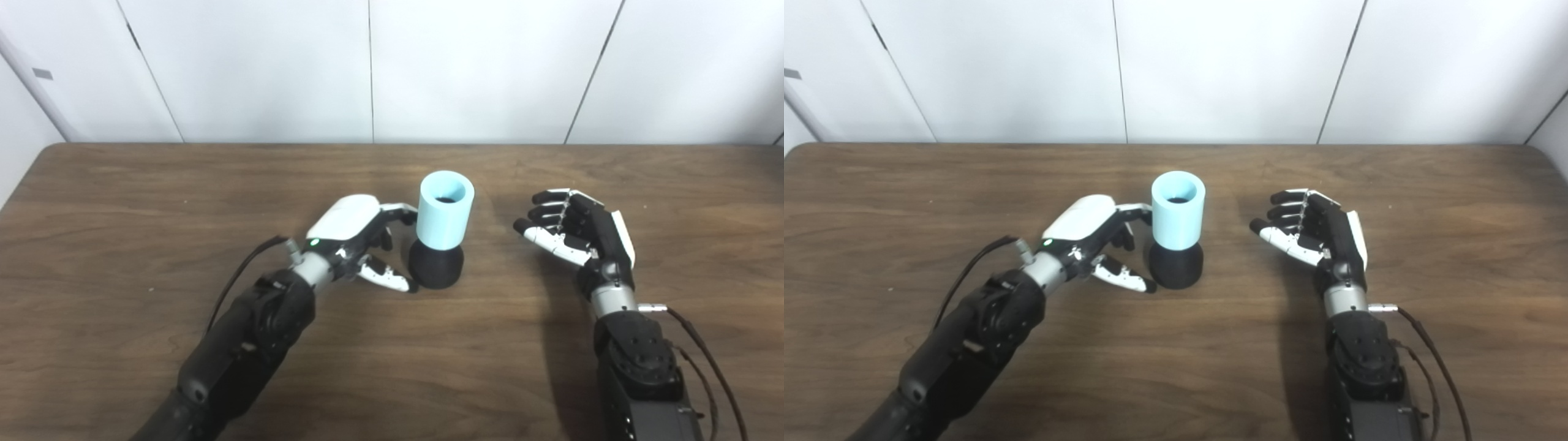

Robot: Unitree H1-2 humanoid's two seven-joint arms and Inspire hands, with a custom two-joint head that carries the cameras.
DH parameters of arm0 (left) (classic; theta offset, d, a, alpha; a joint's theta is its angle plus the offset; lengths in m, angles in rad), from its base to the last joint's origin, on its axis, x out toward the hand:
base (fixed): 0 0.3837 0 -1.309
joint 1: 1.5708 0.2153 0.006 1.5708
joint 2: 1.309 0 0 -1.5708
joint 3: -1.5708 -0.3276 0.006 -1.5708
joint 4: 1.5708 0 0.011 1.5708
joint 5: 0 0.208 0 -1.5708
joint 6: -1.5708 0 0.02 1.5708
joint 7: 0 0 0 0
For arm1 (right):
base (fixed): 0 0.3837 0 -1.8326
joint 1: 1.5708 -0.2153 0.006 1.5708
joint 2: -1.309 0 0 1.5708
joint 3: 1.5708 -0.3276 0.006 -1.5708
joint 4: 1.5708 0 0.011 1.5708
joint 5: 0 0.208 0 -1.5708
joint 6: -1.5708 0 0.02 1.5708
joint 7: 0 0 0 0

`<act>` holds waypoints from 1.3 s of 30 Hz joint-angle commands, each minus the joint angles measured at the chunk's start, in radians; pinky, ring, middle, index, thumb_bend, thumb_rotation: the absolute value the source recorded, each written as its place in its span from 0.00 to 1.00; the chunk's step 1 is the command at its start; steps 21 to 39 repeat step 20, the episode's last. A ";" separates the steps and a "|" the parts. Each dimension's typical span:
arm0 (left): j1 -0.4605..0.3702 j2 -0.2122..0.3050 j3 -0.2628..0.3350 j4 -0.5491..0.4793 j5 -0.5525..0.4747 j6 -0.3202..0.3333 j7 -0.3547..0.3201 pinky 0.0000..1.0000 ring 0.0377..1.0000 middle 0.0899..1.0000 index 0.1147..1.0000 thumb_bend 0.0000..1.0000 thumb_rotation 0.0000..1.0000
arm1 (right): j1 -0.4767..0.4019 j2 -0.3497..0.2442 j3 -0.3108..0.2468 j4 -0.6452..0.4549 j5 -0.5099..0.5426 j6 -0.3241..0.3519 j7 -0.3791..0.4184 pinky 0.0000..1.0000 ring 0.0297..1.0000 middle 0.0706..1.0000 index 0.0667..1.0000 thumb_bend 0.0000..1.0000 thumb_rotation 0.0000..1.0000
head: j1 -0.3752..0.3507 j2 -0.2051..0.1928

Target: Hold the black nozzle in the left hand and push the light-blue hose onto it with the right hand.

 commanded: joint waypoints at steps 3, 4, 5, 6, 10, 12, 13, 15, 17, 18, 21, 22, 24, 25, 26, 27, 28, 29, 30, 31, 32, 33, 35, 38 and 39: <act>0.070 0.071 0.068 0.032 0.005 0.090 -0.029 0.57 0.68 0.71 0.70 0.70 0.00 | -0.026 -0.006 -0.002 -0.022 0.008 -0.052 -0.002 0.34 0.43 0.43 0.48 0.52 0.00 | 0.000 0.003; 0.077 0.065 0.088 0.035 -0.010 0.077 -0.010 0.58 0.68 0.70 0.70 0.70 0.00 | -0.025 -0.008 -0.002 -0.022 0.006 -0.055 -0.003 0.35 0.43 0.43 0.48 0.52 0.00 | 0.002 0.004; 0.082 0.059 0.103 0.038 -0.020 0.066 0.003 0.57 0.67 0.69 0.69 0.71 0.00 | -0.024 -0.009 -0.001 -0.021 0.005 -0.057 -0.003 0.35 0.43 0.43 0.48 0.52 0.00 | 0.002 0.004; 0.094 0.032 0.145 0.051 -0.072 0.037 0.040 0.57 0.67 0.68 0.68 0.72 0.00 | -0.023 -0.011 0.000 -0.019 0.003 -0.061 -0.002 0.34 0.43 0.43 0.48 0.52 0.00 | 0.002 0.004; 0.130 -0.098 0.313 0.090 -0.307 -0.008 0.133 0.56 0.62 0.64 0.64 0.66 0.00 | -0.021 -0.012 0.004 -0.021 -0.001 -0.060 -0.003 0.38 0.46 0.43 0.48 0.52 0.00 | 0.002 0.004; 0.137 -0.143 0.370 0.106 -0.387 -0.014 0.149 0.56 0.60 0.63 0.63 0.64 0.00 | -0.019 -0.014 0.005 -0.017 -0.001 -0.070 -0.002 0.37 0.45 0.43 0.48 0.52 0.00 | 0.000 0.002; 0.138 -0.161 0.396 0.117 -0.429 -0.020 0.152 0.57 0.61 0.64 0.64 0.63 0.00 | -0.018 -0.014 0.005 -0.015 0.002 -0.073 0.000 0.37 0.45 0.43 0.48 0.52 0.00 | 0.000 0.002; 0.138 -0.184 0.434 0.136 -0.500 -0.033 0.146 0.57 0.63 0.66 0.65 0.62 0.00 | -0.015 -0.016 0.006 -0.013 0.007 -0.076 0.003 0.37 0.46 0.43 0.47 0.52 0.00 | 0.000 0.002; 0.134 -0.196 0.459 0.156 -0.564 -0.046 0.137 0.56 0.64 0.66 0.66 0.62 0.00 | -0.012 -0.018 0.008 -0.009 0.011 -0.079 0.008 0.38 0.47 0.44 0.47 0.52 0.00 | -0.004 -0.005; 0.133 -0.201 0.468 0.165 -0.591 -0.053 0.134 0.55 0.64 0.66 0.66 0.62 0.00 | -0.010 -0.020 0.010 -0.005 0.011 -0.087 0.011 0.39 0.47 0.44 0.47 0.52 0.00 | -0.007 -0.011; 0.132 -0.210 0.480 0.177 -0.641 -0.069 0.124 0.54 0.65 0.67 0.66 0.62 0.00 | -0.006 -0.026 0.016 0.002 0.005 -0.108 0.015 0.43 0.52 0.46 0.46 0.52 0.00 | -0.007 -0.011; 0.132 -0.210 0.480 0.177 -0.641 -0.069 0.124 0.54 0.65 0.67 0.66 0.62 0.00 | -0.006 -0.026 0.016 0.002 0.005 -0.108 0.015 0.43 0.52 0.46 0.46 0.52 0.00 | -0.007 -0.011; 0.132 -0.210 0.480 0.177 -0.641 -0.069 0.124 0.54 0.65 0.67 0.66 0.62 0.00 | -0.006 -0.026 0.016 0.002 0.005 -0.108 0.015 0.43 0.52 0.46 0.46 0.52 0.00 | -0.007 -0.011; 0.132 -0.210 0.480 0.177 -0.641 -0.069 0.124 0.54 0.65 0.67 0.66 0.62 0.00 | -0.006 -0.026 0.016 0.002 0.005 -0.108 0.015 0.43 0.52 0.46 0.46 0.52 0.00 | -0.007 -0.011; 0.132 -0.210 0.480 0.177 -0.641 -0.069 0.124 0.54 0.65 0.67 0.66 0.62 0.00 | -0.006 -0.026 0.016 0.002 0.005 -0.108 0.015 0.43 0.52 0.46 0.46 0.52 0.00 | -0.007 -0.011; 0.132 -0.210 0.480 0.177 -0.641 -0.069 0.124 0.54 0.65 0.67 0.66 0.62 0.00 | -0.006 -0.026 0.016 0.002 0.005 -0.108 0.015 0.43 0.52 0.46 0.46 0.52 0.00 | -0.007 -0.011; 0.132 -0.210 0.480 0.177 -0.641 -0.069 0.124 0.54 0.65 0.67 0.66 0.62 0.00 | -0.006 -0.026 0.016 0.002 0.005 -0.108 0.015 0.43 0.52 0.46 0.46 0.52 0.00 | -0.007 -0.011; 0.132 -0.210 0.480 0.177 -0.641 -0.069 0.124 0.54 0.65 0.67 0.66 0.62 0.00 | -0.006 -0.026 0.016 0.002 0.005 -0.108 0.015 0.43 0.52 0.46 0.46 0.52 0.00 | -0.007 -0.011; 0.132 -0.210 0.480 0.177 -0.641 -0.069 0.124 0.54 0.65 0.67 0.66 0.62 0.00 | -0.006 -0.026 0.016 0.002 0.005 -0.108 0.015 0.43 0.52 0.46 0.46 0.52 0.00 | -0.007 -0.011; 0.132 -0.210 0.480 0.177 -0.641 -0.069 0.124 0.54 0.65 0.67 0.66 0.62 0.00 | -0.006 -0.026 0.016 0.002 0.005 -0.108 0.015 0.43 0.52 0.46 0.46 0.52 0.00 | -0.007 -0.011; 0.132 -0.210 0.480 0.177 -0.641 -0.069 0.124 0.54 0.65 0.67 0.66 0.62 0.00 | -0.006 -0.026 0.016 0.002 0.005 -0.108 0.015 0.43 0.52 0.46 0.46 0.52 0.00 | -0.007 -0.011; 0.132 -0.210 0.480 0.177 -0.641 -0.069 0.124 0.54 0.65 0.67 0.66 0.62 0.00 | -0.006 -0.026 0.016 0.002 0.005 -0.108 0.015 0.43 0.52 0.46 0.46 0.52 0.00 | -0.007 -0.011; 0.132 -0.210 0.480 0.177 -0.641 -0.069 0.124 0.54 0.65 0.67 0.66 0.62 0.00 | -0.006 -0.026 0.016 0.002 0.005 -0.108 0.015 0.43 0.52 0.46 0.46 0.52 0.00 | -0.007 -0.011; 0.132 -0.210 0.480 0.177 -0.641 -0.069 0.124 0.54 0.65 0.67 0.66 0.62 0.00 | -0.006 -0.026 0.016 0.002 0.005 -0.108 0.015 0.43 0.52 0.46 0.46 0.52 0.00 | -0.007 -0.011; 0.132 -0.210 0.480 0.177 -0.641 -0.069 0.124 0.54 0.65 0.67 0.66 0.62 0.00 | -0.006 -0.026 0.016 0.002 0.005 -0.108 0.015 0.43 0.52 0.46 0.46 0.52 0.00 | -0.007 -0.011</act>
